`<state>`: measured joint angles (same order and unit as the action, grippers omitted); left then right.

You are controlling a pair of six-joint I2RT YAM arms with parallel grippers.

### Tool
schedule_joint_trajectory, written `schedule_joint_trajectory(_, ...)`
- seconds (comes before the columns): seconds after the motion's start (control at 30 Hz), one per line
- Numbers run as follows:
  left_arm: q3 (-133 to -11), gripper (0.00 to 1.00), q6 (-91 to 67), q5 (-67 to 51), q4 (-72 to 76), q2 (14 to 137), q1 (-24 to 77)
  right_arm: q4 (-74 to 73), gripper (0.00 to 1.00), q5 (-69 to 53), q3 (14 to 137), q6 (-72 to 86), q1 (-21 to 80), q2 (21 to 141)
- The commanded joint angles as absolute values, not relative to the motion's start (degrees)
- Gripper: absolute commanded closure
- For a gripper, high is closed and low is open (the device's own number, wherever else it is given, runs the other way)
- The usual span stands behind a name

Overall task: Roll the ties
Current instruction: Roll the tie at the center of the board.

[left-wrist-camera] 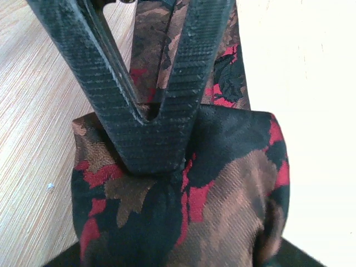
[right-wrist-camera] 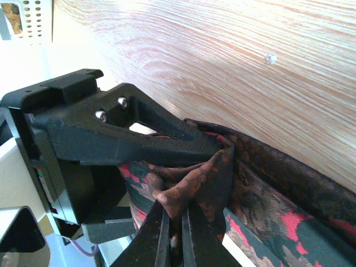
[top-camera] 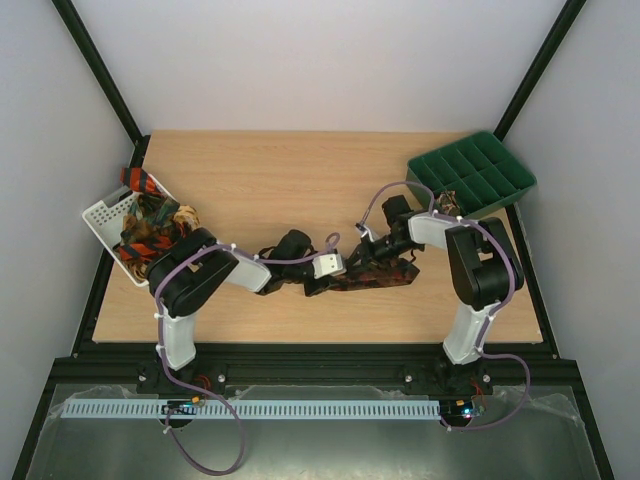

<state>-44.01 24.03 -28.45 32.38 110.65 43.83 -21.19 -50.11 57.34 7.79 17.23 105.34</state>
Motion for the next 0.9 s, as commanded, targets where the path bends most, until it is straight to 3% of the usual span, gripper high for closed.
schedule_joint_trajectory(0.0,-43.5,0.54,26.2,-28.2,23.8,110.8,43.6,-25.6,0.99,-41.6,56.3,5.1,16.1,108.7)
schedule_joint_trajectory(0.1,-44.5,0.38,24.9,-29.8,24.3,108.9,43.3,-26.1,0.99,-39.3,54.9,3.7,14.5,108.4)
schedule_joint_trajectory(0.27,-44.4,0.26,19.9,-32.7,27.3,105.5,43.2,-26.0,0.99,-32.9,53.4,1.7,13.3,108.4)
schedule_joint_trajectory(0.43,-44.3,0.24,15.7,-33.3,29.3,105.7,43.2,-21.6,0.99,-28.4,51.1,2.9,13.8,107.3)
schedule_joint_trajectory(0.73,-48.1,0.22,10.3,-32.4,34.5,112.1,44.5,-18.5,0.99,-31.5,51.0,6.9,15.1,110.6)
schedule_joint_trajectory(0.87,-50.7,0.29,10.4,-31.8,33.9,115.1,44.9,-18.3,0.99,-31.7,51.1,7.0,15.1,110.9)
